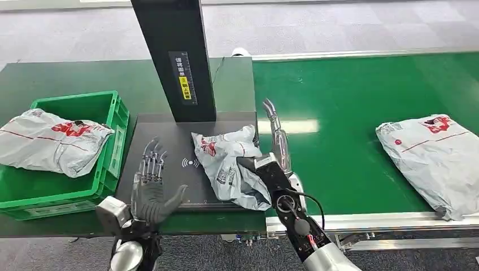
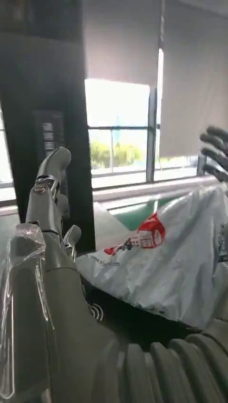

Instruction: Moved the parcel from conveyor to table for the left to box.

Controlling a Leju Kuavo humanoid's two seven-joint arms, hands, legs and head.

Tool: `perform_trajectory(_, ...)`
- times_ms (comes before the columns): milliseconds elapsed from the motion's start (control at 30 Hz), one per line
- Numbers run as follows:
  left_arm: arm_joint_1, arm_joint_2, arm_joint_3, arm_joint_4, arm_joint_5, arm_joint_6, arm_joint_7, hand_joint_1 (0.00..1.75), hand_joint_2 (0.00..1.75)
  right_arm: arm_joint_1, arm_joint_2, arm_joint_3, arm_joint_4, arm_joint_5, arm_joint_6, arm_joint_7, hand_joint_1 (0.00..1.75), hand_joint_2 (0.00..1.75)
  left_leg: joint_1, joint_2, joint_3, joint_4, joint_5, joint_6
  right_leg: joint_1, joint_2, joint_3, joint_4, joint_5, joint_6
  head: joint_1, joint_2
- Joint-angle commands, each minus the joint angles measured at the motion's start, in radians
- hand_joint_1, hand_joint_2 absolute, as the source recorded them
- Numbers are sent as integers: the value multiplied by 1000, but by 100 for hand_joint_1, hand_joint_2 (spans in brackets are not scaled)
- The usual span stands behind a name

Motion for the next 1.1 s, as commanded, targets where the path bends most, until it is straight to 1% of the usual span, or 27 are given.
perform_trajectory(33, -178, 7, -200, 226, -316, 98, 161, 0, 175, -33, -12, 36, 17, -4, 37, 22, 0, 175, -1, -5, 0, 0, 1, 3, 0, -5, 2, -1, 0, -2, 0, 0)
perform_trajectory(133, -177, 8, -200, 228, -316, 98, 161, 0, 175, -32, -12, 36, 17, -4, 38, 22, 0, 175, 0, -4, 2, -2, 1, 5, 1, -5, 5, -3, 1, -5, 0, 0)
perform_trajectory(233, -176, 10, -199, 229, -316, 98, 161, 0, 175, -33, -13, 36, 17, -4, 38, 22, 0, 175, 0, -2, 1, 0, 0, 2, 0, -3, 1, 0, 0, -2, 0, 0)
perform_trajectory(267, -175, 9, -194, 229, -317, 98, 159, 0, 175, -33, -12, 35, 18, -5, 38, 22, 0, 175, 0, -3, 3, -2, 0, 3, 1, -4, 3, -1, 0, -4, 0, 0)
perform_trajectory(333, -180, 14, -206, 233, -338, 101, 161, 0, 175, -34, -13, 36, 19, -5, 41, 22, 0, 175, 0, -2, 2, -1, 0, 3, 0, -2, 2, -1, 0, -3, 0, 0)
perform_trajectory(400, -222, -10, -230, 274, -430, 143, 187, 0, 175, -28, -12, 36, 14, 0, 45, 26, 0, 175, 0, -2, 0, 0, 0, 2, 1, -3, 1, -1, 0, -2, 0, 0)
perform_trajectory(467, -264, -33, -253, 318, -490, 139, 207, 0, 175, -23, -12, 35, 10, 2, 60, 32, 0, 175, 0, -5, 0, 0, 1, 3, 1, -6, 2, -1, 0, -3, 0, 0)
perform_trajectory(567, -317, -51, -292, 399, -578, 136, 247, 0, 175, -33, -2, 32, 25, 7, 68, 32, 0, 175, 0, -5, 0, 0, 1, 3, 0, -5, 2, -1, 0, -2, 0, 0)
perform_trajectory(600, -331, -59, -296, 426, -598, 145, 256, 0, 175, -35, 1, 30, 28, 6, 71, 31, 0, 175, -1, -3, 0, 0, 1, 2, 0, -3, 1, 0, 0, -2, 0, 0)
perform_trajectory(633, -343, -64, -303, 446, -620, 157, 269, 0, 175, -38, 4, 29, 32, 7, 72, 31, 0, 175, -1, -4, 0, 0, 1, 4, 0, -5, 3, -1, 0, -3, 0, 0)
perform_trajectory(667, -369, -76, -318, 495, -677, 189, 302, 0, 175, -42, 9, 28, 35, 9, 75, 31, 0, 175, -1, -4, 0, 0, 1, 3, 0, -4, 2, -1, 0, -3, 0, 0)
perform_trajectory(867, -384, -87, -315, 526, -689, 192, 308, 0, 175, -45, 12, 27, 39, 11, 74, 34, 0, 175, 0, -4, 1, 0, 1, 3, 0, -4, 2, -1, 0, -3, 0, 0)
perform_trajectory(933, -383, -87, -310, 532, -690, 196, 303, 0, 175, -44, 11, 26, 38, 12, 76, 33, 0, 175, -1, -1, 0, 0, 0, 2, 0, -1, 1, 0, 0, -1, 0, 0)
perform_trajectory(1000, -407, -89, -336, 574, -763, 204, 367, 0, 175, -50, 16, 24, 44, 13, 80, 36, 0, 175, -1, -1, 1, 0, 0, 2, 0, -2, 2, 0, 0, -2, 0, 0)
perform_trajectory(1033, -411, -91, -338, 584, -771, 202, 376, 0, 175, -52, 17, 24, 46, 14, 80, 37, 0, 175, -1, -2, 2, 0, 0, 4, 0, -2, 3, -1, 0, -3, 0, 0)
perform_trajectory(1067, -429, -98, -355, 626, -821, 210, 425, 0, 175, -58, 21, 22, 52, 14, 82, 40, 0, 175, -1, -2, 1, 0, 0, 3, 0, -2, 2, -1, 1, -3, 0, 0)
perform_trajectory(1100, -446, -109, -361, 671, -859, 209, 445, 0, 175, -65, 24, 21, 60, 14, 86, 41, 0, 175, -1, -1, 0, 0, 0, 2, 0, -2, 1, 0, 1, -2, 0, 0)
